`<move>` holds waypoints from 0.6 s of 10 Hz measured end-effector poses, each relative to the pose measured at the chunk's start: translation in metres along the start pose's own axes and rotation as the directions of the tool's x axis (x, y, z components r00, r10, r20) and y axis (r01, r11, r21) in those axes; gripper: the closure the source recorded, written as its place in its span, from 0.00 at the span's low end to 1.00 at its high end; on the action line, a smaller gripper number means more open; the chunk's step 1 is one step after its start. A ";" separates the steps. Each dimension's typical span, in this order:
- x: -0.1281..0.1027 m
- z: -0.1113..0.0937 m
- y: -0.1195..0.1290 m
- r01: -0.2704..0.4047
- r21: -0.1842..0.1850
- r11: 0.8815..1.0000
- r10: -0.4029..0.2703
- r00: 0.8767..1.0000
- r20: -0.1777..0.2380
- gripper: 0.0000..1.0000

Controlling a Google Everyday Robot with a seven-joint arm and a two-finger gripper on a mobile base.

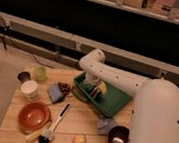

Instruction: Place eraser in plastic cup

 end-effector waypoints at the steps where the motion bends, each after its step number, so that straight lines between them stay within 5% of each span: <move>1: 0.002 0.007 0.002 -0.020 -0.002 1.000 0.020 0.999 0.027 0.20; 2: 0.003 0.013 0.004 -0.037 -0.004 0.999 0.037 0.998 0.048 0.20; 3: 0.007 0.021 0.008 -0.069 -0.002 0.998 0.069 0.994 0.087 0.29; 6: 0.011 0.026 0.007 -0.102 0.012 0.995 0.100 0.988 0.119 0.63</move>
